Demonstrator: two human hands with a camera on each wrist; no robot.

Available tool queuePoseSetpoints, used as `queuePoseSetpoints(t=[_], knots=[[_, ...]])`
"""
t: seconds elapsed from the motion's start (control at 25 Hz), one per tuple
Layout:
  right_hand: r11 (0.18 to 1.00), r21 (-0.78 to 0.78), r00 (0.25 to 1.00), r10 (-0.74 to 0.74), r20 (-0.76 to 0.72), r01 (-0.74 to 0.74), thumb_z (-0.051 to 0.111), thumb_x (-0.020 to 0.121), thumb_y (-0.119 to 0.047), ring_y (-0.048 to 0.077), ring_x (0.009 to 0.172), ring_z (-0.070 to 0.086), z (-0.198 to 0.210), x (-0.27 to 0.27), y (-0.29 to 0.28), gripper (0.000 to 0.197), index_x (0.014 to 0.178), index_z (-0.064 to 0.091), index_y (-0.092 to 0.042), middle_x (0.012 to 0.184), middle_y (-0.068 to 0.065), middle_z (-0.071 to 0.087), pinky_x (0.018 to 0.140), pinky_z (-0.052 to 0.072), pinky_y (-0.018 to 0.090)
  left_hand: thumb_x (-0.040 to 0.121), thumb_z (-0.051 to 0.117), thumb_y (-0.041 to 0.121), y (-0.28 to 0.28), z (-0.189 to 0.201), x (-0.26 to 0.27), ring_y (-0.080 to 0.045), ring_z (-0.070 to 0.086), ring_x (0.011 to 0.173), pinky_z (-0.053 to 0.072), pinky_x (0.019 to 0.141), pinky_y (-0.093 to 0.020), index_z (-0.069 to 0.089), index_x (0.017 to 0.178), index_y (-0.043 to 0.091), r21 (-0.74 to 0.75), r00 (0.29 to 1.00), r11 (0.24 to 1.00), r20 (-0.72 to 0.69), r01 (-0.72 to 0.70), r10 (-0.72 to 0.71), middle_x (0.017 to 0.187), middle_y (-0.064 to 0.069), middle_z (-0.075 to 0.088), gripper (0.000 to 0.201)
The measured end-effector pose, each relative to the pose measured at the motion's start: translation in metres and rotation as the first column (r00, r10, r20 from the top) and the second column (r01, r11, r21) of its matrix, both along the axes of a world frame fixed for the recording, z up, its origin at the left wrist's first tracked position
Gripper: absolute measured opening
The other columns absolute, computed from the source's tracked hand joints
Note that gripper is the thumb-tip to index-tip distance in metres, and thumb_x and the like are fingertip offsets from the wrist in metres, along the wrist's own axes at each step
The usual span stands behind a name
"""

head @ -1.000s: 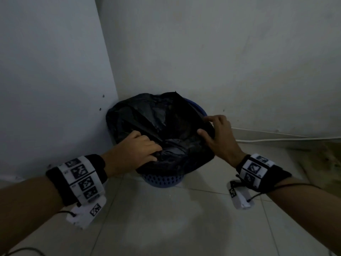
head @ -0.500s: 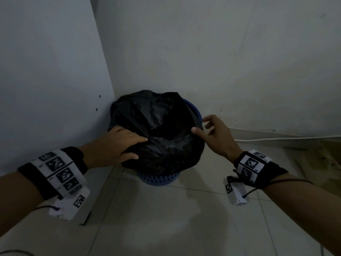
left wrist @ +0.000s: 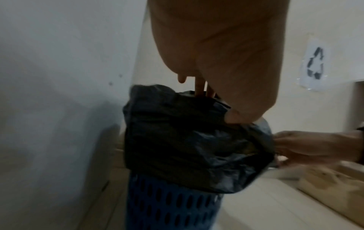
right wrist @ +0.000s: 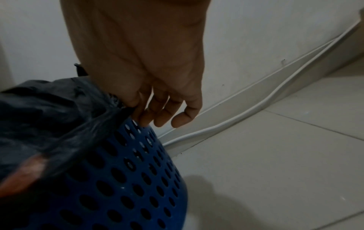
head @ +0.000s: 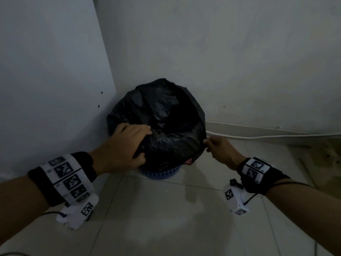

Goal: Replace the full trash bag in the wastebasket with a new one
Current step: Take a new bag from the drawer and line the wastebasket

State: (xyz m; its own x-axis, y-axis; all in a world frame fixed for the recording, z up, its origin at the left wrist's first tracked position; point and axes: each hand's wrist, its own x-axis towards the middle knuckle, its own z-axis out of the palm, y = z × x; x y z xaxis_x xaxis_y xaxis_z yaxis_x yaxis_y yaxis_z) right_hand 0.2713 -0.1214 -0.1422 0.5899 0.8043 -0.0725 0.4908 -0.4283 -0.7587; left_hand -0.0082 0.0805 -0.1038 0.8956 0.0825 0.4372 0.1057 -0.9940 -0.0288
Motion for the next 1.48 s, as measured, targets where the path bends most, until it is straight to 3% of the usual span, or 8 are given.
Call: queuePoseSetpoints(t=[0.24, 0.44, 0.6, 0.72, 0.88, 1.12, 1.32, 1.48], knots=[[0.929, 0.363, 0.979, -0.132, 0.154, 0.068, 0.064, 0.087, -0.045, 0.017, 0.101, 0.051, 0.027, -0.009, 0.031, 0.051, 0.122, 0.043, -0.015, 0.122, 0.007, 0.046, 0.081, 0.046, 0.027, 0.084, 0.057, 0.032, -0.013, -0.013, 0.039, -0.021, 0.063, 0.067, 0.028, 0.072, -0.034, 0.063, 0.101, 0.019, 0.149, 1.0, 0.989, -0.021, 0.014, -0.011, 0.079, 0.002, 0.068, 0.023], [0.928, 0.352, 0.947, -0.215, 0.24, 0.122, 0.063, 0.091, -0.034, 0.026, 0.093, 0.06, 0.034, 0.003, 0.052, 0.03, 0.099, 0.061, -0.005, 0.1, 0.011, 0.063, 0.079, 0.05, 0.036, 0.089, 0.041, 0.041, 0.001, -0.004, 0.027, -0.016, 0.063, 0.066, 0.028, 0.073, -0.033, 0.064, 0.103, 0.023, 0.143, 0.995, 0.988, -0.083, 0.059, -0.047, 0.082, 0.007, 0.07, 0.032], [0.9, 0.392, 0.981, -0.185, -0.055, 0.192, 0.055, 0.096, -0.024, 0.024, 0.069, 0.061, 0.022, -0.002, 0.048, 0.024, 0.08, 0.062, -0.008, 0.077, 0.012, 0.064, 0.068, 0.056, 0.046, 0.083, 0.045, 0.041, 0.015, 0.005, 0.01, -0.023, 0.064, 0.087, 0.028, 0.085, -0.038, 0.062, 0.108, 0.023, 0.103, 0.994, 0.995, -0.103, -0.017, 0.028, 0.098, 0.003, 0.07, 0.036], [0.876, 0.402, 0.878, -0.049, -0.477, 0.267, 0.047, 0.101, -0.024, 0.022, 0.071, 0.046, 0.012, -0.031, 0.042, 0.033, 0.069, 0.046, -0.016, 0.075, 0.013, 0.049, 0.066, 0.046, 0.037, 0.083, 0.042, 0.055, 0.002, 0.007, 0.014, -0.02, 0.056, 0.111, 0.024, 0.101, -0.042, 0.053, 0.13, 0.017, -0.03, 0.989, 0.998, -0.141, -0.048, 0.044, 0.122, 0.0, 0.062, 0.062], [0.926, 0.269, 0.774, -0.039, -0.632, 0.266, 0.034, 0.104, -0.034, 0.016, 0.073, 0.052, -0.007, -0.049, 0.031, 0.027, 0.089, 0.043, -0.015, 0.087, 0.005, 0.057, 0.065, 0.04, 0.029, 0.089, 0.053, 0.04, -0.011, -0.004, 0.033, -0.026, 0.061, 0.09, 0.03, 0.085, -0.04, 0.059, 0.116, 0.017, 0.042, 0.981, 0.996, -0.174, -0.079, 0.085, 0.099, -0.001, 0.065, 0.036], [0.861, 0.425, 0.937, -0.147, -0.317, 0.278, 0.041, 0.098, -0.048, 0.012, 0.081, 0.054, 0.004, -0.041, 0.035, 0.036, 0.101, 0.043, -0.012, 0.097, 0.0, 0.052, 0.065, 0.043, 0.027, 0.074, 0.08, 0.018, 0.003, -0.007, 0.021, -0.022, 0.057, 0.066, 0.028, 0.069, -0.035, 0.06, 0.103, 0.02, 0.178, 0.996, 0.984, -0.09, 0.008, 0.009, 0.079, 0.003, 0.06, 0.036], [0.902, 0.43, 0.933, -0.186, 0.308, 0.038, 0.07, 0.08, -0.05, 0.018, 0.101, 0.05, 0.034, -0.021, 0.057, 0.052, 0.114, 0.054, -0.015, 0.114, 0.007, 0.051, 0.085, 0.049, 0.029, 0.089, 0.047, 0.029, 0.018, 0.0, 0.002, -0.018, 0.059, 0.071, 0.029, 0.07, -0.032, 0.051, 0.106, 0.029, 0.172, 0.982, 0.983, -0.184, 0.065, -0.033, 0.085, 0.006, 0.065, 0.018], [0.906, 0.407, 0.939, -0.232, 0.253, 0.114, 0.069, 0.086, -0.035, 0.018, 0.077, 0.057, 0.048, -0.007, 0.049, 0.031, 0.099, 0.062, -0.008, 0.086, 0.002, 0.062, 0.077, 0.053, 0.042, 0.09, 0.039, 0.031, 0.029, 0.001, -0.004, -0.02, 0.063, 0.079, 0.03, 0.071, -0.032, 0.052, 0.11, 0.03, 0.142, 0.973, 0.989, -0.232, 0.037, -0.004, 0.096, 0.004, 0.069, 0.023]])
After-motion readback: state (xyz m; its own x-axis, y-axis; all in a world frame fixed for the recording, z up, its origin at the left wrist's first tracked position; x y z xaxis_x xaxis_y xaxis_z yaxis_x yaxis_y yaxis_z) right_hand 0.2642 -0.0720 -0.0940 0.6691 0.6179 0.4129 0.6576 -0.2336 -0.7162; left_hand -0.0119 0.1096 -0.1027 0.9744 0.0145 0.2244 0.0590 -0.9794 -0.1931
